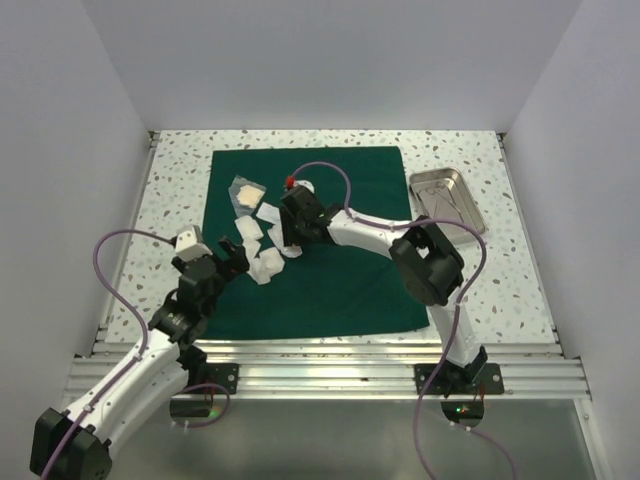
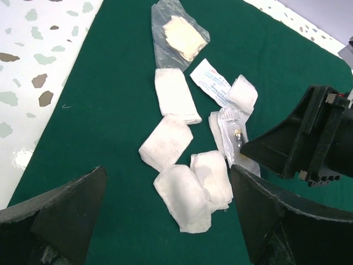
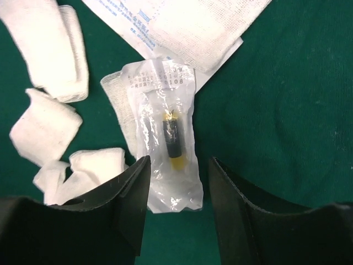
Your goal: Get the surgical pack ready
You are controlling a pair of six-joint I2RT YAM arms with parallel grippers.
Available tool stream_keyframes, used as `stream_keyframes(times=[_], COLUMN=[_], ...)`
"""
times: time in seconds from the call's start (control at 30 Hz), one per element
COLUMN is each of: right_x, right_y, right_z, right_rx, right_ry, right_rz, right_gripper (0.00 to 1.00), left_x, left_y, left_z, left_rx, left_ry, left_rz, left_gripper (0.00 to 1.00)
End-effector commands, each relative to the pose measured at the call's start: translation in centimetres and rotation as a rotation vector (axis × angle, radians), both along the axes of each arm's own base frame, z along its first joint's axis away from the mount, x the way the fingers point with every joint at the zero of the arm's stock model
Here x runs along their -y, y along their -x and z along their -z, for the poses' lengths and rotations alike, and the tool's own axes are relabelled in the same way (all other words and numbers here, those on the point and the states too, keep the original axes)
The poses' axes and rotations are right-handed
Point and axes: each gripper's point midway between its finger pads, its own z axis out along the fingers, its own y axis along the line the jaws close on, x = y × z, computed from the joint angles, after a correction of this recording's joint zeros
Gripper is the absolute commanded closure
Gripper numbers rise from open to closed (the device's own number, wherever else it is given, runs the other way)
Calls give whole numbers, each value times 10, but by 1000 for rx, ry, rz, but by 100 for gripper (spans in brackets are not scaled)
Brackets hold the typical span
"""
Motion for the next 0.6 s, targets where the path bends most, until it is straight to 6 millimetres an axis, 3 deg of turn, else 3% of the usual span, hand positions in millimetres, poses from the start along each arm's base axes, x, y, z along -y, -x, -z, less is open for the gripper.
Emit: stream_keyframes(times=[0.0,0.2,0.3,0.43,0.5,0.53,0.57], right_x=[-1,-3,4,17,30,38,50], right_y=[-6,0,3,1,2,-2,-1], right_z=[1,12,11,-26,-38,-62,-63], right_rx=[35,20,13,84,103,131,128], right_ry=[59,80,98,76,87,57,62], right_rz=[28,9,15,47,62,81,94], right_gripper=[50,57,79,99,100,100,100], left_x=[-8,-7,-7,-7,-6,-5,-5], left_y=[-6,-5,-4,-4,-4,-4,-4], left_z=[-9,-5,-2,-3,-3,-2,-1], left_rx=[54,60,57,60,62,60,58], left_ry=[-1,4,3,5,7,5,4], left_rz=[-46,-39,-38,-33,-28,-25,-23], left_gripper=[2,3,2,3,3,3,3])
